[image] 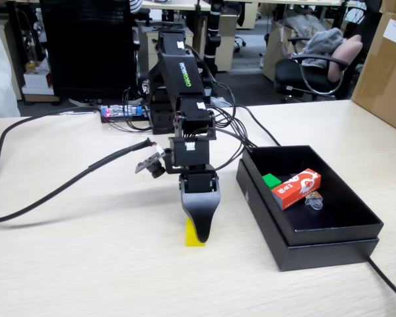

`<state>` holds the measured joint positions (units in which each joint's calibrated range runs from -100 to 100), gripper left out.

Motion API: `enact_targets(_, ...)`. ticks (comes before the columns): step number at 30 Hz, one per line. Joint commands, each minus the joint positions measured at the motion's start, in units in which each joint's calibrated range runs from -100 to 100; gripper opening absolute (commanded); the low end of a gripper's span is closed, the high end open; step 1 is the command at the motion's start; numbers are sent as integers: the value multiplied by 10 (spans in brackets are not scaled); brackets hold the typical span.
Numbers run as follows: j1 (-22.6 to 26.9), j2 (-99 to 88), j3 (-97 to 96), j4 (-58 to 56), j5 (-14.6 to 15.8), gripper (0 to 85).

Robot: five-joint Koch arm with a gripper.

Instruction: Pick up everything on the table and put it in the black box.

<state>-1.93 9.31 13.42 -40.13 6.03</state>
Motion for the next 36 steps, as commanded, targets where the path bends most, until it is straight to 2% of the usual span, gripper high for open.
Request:
enact_targets(1, 0, -4, 40, 14, -3, 312)
enact_targets(5, -1, -2, 44, 14, -2, 257)
enact_targets(10, -2, 3, 42, 14, -2, 255)
enact_targets(11, -3, 3, 41, 14, -1, 234)
enact_targets(12, -4, 3, 43, 14, 0, 173)
enact_targets(17, -5, 3, 49, 14, 1, 148)
enact_targets(20, -5, 2, 52, 14, 4, 52)
enact_targets(26, -6, -19, 54, 13, 3, 45)
enact_targets(31, 1, -63, 106, -47, 6, 45)
enact_targets(33, 30, -163, 156, -126, 21, 45)
enact_targets(36, 51, -216, 178, -155, 27, 45)
